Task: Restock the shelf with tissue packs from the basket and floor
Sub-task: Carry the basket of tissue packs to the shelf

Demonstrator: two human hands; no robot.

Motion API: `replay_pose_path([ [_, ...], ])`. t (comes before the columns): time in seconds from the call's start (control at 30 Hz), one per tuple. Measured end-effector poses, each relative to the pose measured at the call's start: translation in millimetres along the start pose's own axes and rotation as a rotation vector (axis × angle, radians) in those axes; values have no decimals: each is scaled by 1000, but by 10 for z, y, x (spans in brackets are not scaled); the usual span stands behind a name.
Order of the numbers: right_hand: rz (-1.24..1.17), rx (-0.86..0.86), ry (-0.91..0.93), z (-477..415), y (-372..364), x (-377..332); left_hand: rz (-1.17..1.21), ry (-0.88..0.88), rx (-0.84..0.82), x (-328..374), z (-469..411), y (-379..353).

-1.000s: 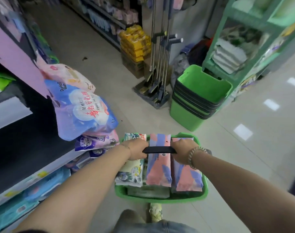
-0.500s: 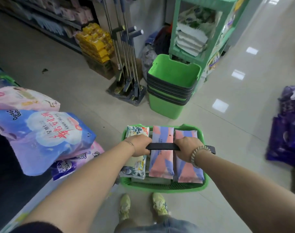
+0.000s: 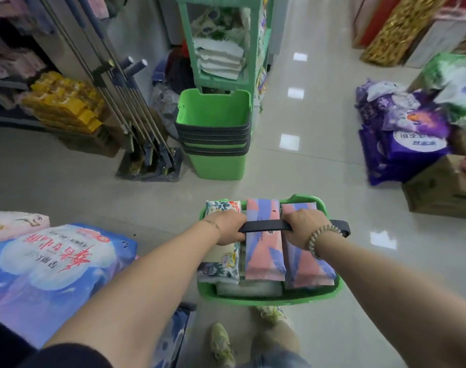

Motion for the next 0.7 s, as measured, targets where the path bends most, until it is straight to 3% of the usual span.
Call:
replay_pose_path([
  [0.2, -22, 24, -105, 262, -92, 39, -82, -95, -11, 192, -11, -55],
  [0.7, -131, -121, -213, 391, -671, 177, -69, -139, -174, 344, -142, -445],
])
Point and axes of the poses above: each hand's wrist, its own z-axis away from the middle knuckle, its own y-axis out of the back of the hand, x = y × z, the point moved 10 cm from there along -z, towards the middle knuckle, and after that the axes turned 2 degrees about -y, right-handed, at the moved point
